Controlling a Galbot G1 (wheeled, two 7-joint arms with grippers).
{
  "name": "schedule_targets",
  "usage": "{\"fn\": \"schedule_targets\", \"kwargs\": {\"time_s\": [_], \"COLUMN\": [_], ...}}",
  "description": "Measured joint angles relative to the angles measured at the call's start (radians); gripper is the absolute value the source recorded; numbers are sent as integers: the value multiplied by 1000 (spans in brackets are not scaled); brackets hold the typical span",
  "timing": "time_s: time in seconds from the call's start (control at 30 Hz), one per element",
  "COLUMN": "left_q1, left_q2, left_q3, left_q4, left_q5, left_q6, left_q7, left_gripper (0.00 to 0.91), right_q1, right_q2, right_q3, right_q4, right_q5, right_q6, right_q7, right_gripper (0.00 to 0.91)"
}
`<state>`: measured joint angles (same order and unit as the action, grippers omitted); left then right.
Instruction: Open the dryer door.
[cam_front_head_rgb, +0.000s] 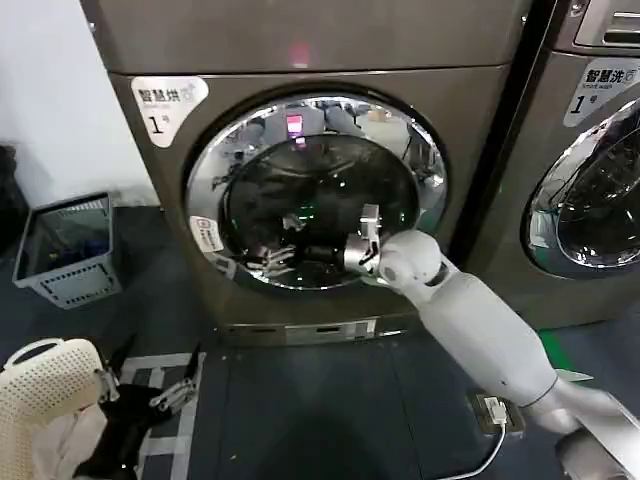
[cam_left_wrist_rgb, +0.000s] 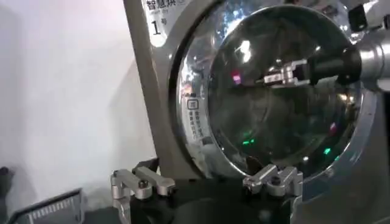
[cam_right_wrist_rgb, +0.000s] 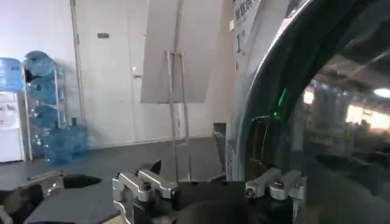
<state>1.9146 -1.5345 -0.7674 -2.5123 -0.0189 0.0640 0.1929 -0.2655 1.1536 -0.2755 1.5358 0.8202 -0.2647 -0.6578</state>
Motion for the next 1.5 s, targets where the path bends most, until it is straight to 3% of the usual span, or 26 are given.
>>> {"fn": "schedule_targets", "kwargs": {"time_s": [0.63, 1.5], "left_q1": [9, 12], "left_q2": [-5, -8], "left_q3": [2, 2], "left_q4": [-26, -57], "left_q5": [-2, -14], "left_q6": [2, 8], "left_q7": [0, -1], "left_gripper": [907, 907], "right_q1": [36, 67], "right_q2": [67, 153], "right_q3": [-51, -87], "right_q4": [-104, -209], "right_q5": [-23, -44], "right_q6": [47, 62], "right_q7": [15, 13], "right_gripper": [907, 907]}}
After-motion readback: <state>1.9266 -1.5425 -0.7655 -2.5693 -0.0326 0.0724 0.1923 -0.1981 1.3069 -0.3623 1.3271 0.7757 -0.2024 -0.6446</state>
